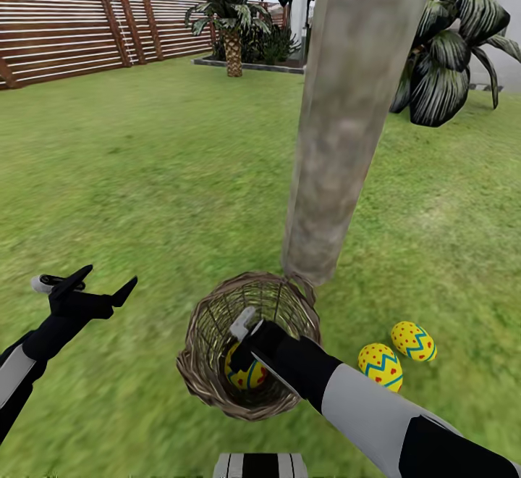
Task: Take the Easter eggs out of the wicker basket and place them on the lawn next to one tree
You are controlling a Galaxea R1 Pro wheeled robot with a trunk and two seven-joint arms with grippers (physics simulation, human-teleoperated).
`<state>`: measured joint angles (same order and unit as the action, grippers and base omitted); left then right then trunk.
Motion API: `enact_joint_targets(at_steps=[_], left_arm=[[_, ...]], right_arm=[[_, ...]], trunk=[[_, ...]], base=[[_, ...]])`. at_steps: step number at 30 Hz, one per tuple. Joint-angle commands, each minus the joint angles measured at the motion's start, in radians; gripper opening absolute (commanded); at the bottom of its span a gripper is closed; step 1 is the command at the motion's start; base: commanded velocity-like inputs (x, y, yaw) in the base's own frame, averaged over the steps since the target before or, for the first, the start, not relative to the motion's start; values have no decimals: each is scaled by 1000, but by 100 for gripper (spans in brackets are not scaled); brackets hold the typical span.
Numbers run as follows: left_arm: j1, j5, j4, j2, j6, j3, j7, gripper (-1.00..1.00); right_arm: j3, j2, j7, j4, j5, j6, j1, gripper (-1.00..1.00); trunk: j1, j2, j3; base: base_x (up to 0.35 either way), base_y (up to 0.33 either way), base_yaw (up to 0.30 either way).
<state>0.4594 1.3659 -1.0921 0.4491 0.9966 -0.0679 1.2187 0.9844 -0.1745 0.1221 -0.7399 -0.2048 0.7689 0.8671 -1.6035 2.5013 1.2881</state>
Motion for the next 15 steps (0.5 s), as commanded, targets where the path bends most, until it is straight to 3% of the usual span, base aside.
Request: enact_joint_targets(at_steps=[1, 4, 7, 15], left_arm=[[0, 3, 0, 0, 7, 0, 1, 100], [0, 3, 0, 0, 7, 0, 1, 100], [0, 2, 0, 0, 7, 0, 0, 100], [-1, 2, 0, 0, 7, 0, 0, 100]], right_arm=[[2, 0, -1, -1, -3, 3, 1, 100], [1, 0, -31, -1, -3, -1, 1, 100], [1, 0, -120, 0, -5, -11, 1, 100], [0, 0, -158, 1, -7, -43, 1, 100]], trunk=[[0, 1, 5], [-2, 1, 17], [-3, 2, 29], [-6, 4, 60]], base=[[0, 0, 0], [0, 0, 0], [0, 0, 0], [0, 0, 0]])
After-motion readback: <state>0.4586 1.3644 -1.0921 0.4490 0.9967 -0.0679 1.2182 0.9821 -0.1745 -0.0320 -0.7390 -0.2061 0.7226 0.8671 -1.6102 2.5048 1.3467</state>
